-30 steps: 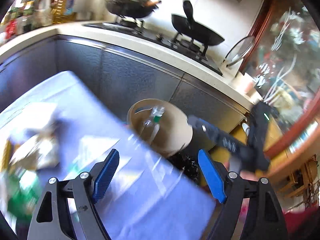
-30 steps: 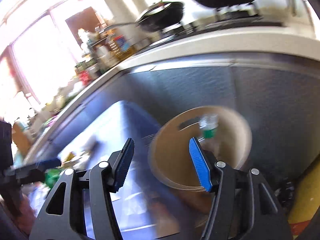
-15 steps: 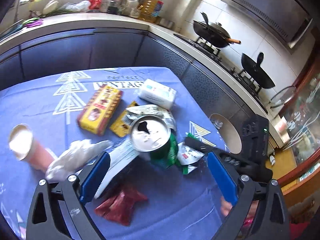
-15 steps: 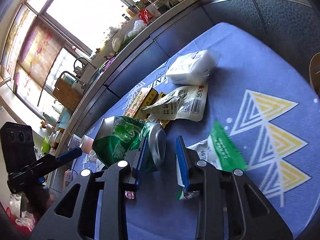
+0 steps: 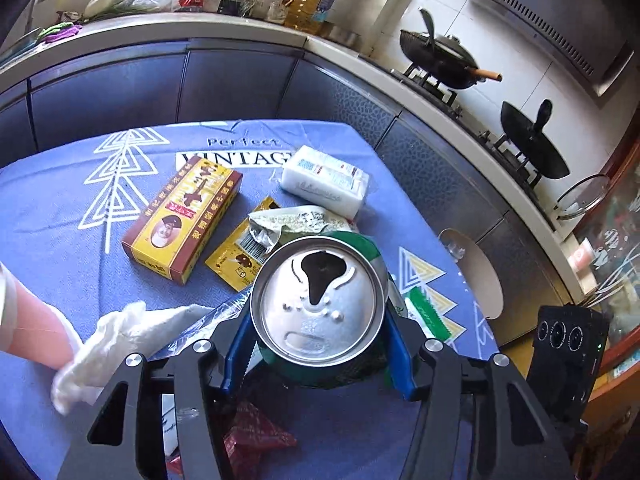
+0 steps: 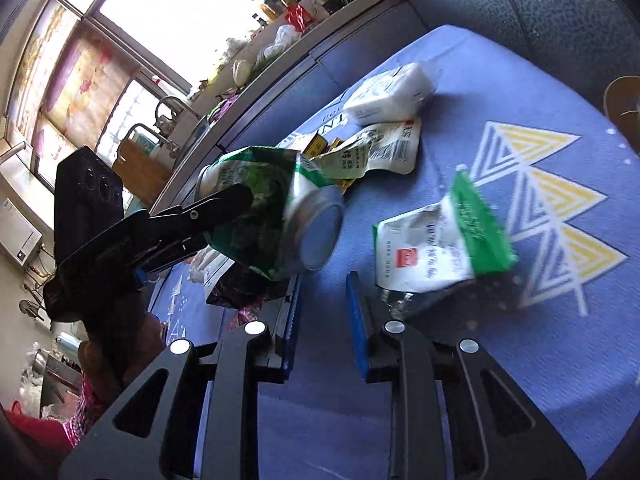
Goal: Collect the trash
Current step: 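Grasp the green can with the left tool while the right tool grasps a green packet, then carry the can and packet over the tan bin and open both tools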
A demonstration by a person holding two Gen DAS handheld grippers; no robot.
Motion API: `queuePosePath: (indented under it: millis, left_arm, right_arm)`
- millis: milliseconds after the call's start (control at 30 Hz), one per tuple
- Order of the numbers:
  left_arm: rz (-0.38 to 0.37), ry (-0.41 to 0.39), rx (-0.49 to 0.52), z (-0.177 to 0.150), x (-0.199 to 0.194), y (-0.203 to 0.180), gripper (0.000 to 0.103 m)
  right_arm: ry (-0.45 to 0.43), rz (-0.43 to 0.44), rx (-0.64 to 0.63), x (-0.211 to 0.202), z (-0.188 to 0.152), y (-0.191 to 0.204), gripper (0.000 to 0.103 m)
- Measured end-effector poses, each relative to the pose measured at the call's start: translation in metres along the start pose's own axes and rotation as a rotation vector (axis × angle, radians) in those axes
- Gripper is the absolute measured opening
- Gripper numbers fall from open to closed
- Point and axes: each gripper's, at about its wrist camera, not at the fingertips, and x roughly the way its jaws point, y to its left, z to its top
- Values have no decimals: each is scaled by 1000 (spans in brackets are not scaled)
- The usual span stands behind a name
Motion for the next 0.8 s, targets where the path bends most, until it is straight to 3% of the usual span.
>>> queuePosePath:
  millis: [200,300,333,500,533,567,633,800]
  left_arm:
    - [-26,-41,18,-13,-37,-5,52]
    - [-18,-34,34,-23,-48,-7,52]
    - [-11,-29,44,-28,-52,-9,52]
    - [12,-6,59,-43,-58,-12,51]
    - [13,1,59,-46,-57,-13,51]
    - [18,4,61,-47,-57,-14,51]
    - [29,13,64,-50,-54,-16,51]
    - [10,47,73,-46,-41,-27,51]
  right_arm:
    - [-117,-97,98,-52,-3,-42,25]
    - [-98,-101,150,-46,1,-59,38]
    - [-89,-101,158,-41,3,-63,48]
    - [-59,-101,142,-7,17,-60,50]
    - [-40,-86,135,2,18,-56,42]
    - [-22,-69,128,9,18,-51,24]
    - [4,-49,93,17,14,-38,5]
    - [-91,-73,36,-19,10,-31,3]
